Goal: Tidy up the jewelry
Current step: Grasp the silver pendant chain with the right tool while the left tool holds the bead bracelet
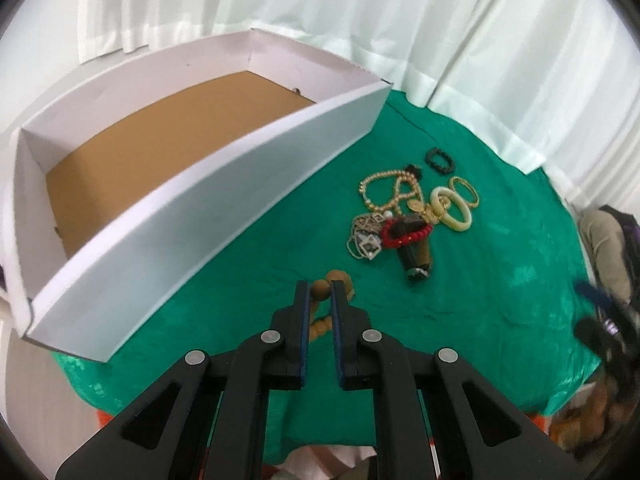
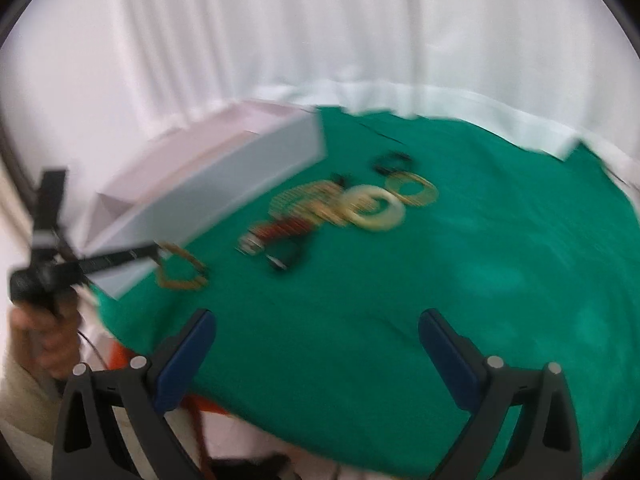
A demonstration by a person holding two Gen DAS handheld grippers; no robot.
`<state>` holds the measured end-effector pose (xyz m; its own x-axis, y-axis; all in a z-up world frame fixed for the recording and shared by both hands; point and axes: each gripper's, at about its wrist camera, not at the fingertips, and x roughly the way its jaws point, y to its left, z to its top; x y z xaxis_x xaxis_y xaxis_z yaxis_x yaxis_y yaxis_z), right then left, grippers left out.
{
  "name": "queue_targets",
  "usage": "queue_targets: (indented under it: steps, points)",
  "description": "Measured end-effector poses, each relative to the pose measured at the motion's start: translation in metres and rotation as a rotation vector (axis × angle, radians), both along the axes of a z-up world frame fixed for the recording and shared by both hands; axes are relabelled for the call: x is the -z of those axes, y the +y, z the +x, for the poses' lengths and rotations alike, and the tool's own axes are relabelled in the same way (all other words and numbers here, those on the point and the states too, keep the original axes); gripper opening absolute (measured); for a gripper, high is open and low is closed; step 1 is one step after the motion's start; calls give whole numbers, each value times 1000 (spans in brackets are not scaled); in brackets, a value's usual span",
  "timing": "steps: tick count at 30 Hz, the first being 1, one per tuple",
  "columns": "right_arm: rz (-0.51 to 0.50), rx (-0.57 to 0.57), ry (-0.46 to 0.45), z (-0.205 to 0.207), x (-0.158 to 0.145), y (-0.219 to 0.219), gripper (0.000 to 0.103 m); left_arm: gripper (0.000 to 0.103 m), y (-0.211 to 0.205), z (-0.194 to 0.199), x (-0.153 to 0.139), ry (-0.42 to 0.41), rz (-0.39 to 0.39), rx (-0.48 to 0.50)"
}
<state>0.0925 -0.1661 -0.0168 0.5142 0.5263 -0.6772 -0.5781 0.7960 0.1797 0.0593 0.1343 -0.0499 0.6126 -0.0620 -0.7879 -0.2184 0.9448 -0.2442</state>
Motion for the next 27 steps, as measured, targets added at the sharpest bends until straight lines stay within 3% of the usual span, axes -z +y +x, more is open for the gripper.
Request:
queue_targets:
  steps: [2, 4, 6, 8, 12, 14, 18, 19, 21, 27]
  points:
    - [-12, -142, -26, 20, -1, 40, 102, 8, 3, -5, -3, -3, 7, -12]
    - [-33, -282, -10, 37, 7, 83, 83, 8, 6, -7, -4, -4, 5, -20]
    - [-86, -395, 37, 54, 23, 126, 49, 8, 9, -9, -6, -7, 9, -30]
    - [-187, -463, 60, 73, 47, 167, 45, 8, 11, -11, -8, -14, 18, -36]
    - [-354, -476, 147, 109, 90, 203, 40, 8, 17, -17, -12, -25, 26, -45]
    - [-399, -460, 129, 117, 95, 209, 39, 8, 19, -17, -12, -24, 26, -46]
    - [-408, -448, 200, 129, 98, 213, 32, 8, 22, -15, -10, -15, 20, -52]
    - [-419, -450, 188, 127, 96, 215, 30, 8, 23, -15, -10, -13, 15, -54]
    - [-380, -435, 188, 128, 84, 211, 1, 8, 24, -16, -14, -17, 7, -55]
    - [-209, -415, 166, 125, 15, 190, 0, 8, 29, -23, -38, -75, 7, -64]
